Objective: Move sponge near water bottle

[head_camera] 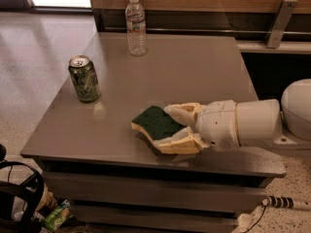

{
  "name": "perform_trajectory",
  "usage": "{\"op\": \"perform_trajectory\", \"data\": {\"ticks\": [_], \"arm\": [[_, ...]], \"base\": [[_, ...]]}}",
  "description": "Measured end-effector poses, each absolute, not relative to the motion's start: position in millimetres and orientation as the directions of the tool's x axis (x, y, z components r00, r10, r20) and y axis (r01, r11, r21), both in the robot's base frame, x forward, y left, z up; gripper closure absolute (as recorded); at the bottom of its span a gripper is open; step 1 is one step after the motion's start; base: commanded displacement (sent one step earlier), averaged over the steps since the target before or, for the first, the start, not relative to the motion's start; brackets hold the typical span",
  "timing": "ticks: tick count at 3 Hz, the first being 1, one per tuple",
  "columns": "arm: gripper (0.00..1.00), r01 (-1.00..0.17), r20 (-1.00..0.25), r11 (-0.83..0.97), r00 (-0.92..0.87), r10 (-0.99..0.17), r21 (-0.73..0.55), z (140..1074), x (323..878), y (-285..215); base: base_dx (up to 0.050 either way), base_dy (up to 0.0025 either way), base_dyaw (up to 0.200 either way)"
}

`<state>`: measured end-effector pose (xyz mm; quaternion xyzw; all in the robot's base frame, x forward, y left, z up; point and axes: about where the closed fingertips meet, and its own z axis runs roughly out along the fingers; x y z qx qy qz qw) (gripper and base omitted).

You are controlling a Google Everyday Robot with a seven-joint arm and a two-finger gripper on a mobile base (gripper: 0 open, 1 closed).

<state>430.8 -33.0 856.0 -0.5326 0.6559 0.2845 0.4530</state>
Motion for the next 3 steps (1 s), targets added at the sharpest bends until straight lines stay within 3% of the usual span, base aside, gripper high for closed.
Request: {"op": "perform_trajectory", "data": {"ticks": [1,3], "arm": [[1.0,-0.953,-0.887,0.275,-0.014,-0.462,-0.128,877.3,462.2,-36.8],[1.0,-0.939,-0.865,0.288,0.02,-0.502,-0.188,938.8,580.1,-37.4]], "base": [[0.0,0.0,0.0],[0.0,0.0,0.0]]}}
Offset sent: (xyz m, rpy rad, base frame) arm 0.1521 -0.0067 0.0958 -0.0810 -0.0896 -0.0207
